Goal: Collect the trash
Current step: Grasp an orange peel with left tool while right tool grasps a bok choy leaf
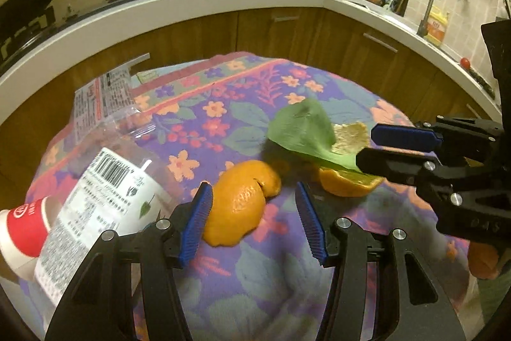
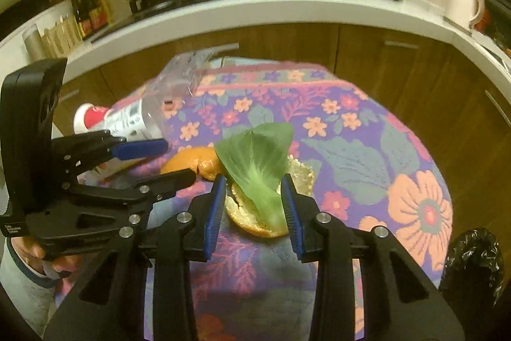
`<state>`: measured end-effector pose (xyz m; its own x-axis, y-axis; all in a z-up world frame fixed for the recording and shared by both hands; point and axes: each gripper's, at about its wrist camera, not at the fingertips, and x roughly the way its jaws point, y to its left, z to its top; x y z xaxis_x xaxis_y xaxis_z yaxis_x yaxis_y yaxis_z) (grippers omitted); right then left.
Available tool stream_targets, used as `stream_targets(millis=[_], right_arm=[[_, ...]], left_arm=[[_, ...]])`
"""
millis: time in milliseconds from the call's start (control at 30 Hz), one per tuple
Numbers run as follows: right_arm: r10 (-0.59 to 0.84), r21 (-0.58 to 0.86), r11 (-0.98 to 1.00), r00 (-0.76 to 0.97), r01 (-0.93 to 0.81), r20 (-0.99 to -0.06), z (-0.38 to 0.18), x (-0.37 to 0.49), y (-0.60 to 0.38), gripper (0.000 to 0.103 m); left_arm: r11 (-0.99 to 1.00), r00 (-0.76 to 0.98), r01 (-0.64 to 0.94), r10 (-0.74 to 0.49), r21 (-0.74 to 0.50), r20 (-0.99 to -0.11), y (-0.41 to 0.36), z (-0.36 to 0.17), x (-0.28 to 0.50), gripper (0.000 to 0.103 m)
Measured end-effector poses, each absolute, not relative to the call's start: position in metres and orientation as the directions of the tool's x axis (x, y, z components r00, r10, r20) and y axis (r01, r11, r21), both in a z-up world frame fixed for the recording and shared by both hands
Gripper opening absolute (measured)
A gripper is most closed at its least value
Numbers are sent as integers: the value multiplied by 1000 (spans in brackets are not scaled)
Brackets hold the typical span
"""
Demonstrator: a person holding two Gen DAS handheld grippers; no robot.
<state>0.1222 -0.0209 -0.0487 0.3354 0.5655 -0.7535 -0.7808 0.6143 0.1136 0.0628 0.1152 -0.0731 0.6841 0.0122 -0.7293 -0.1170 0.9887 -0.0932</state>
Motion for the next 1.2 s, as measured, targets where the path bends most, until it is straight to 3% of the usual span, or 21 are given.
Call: stream_targets(millis=[567, 933, 1000, 1100, 1200], right_arm=[[431, 46, 613, 285, -789, -856, -76, 141, 7, 32], [395, 90, 601, 198, -794, -897, -79, 153, 17, 33], [403, 104, 605, 191, -789, -895, -79, 155, 17, 31], [421, 145, 617, 169, -773, -891, -80, 161, 12, 16], [463, 192, 627, 162, -755, -871, -78, 164, 3, 14]], left_arm=[[988, 682, -119, 10, -98, -731, 111, -89, 71, 52], [983, 689, -108, -35, -151, -724, 116, -90, 70, 52], [982, 689, -112, -31, -149, -724, 116, -90, 70, 51], [983, 684, -135, 0, -127, -729, 115, -91, 70, 36], [983, 692, -127, -9, -134, -722, 115, -90, 68, 31]])
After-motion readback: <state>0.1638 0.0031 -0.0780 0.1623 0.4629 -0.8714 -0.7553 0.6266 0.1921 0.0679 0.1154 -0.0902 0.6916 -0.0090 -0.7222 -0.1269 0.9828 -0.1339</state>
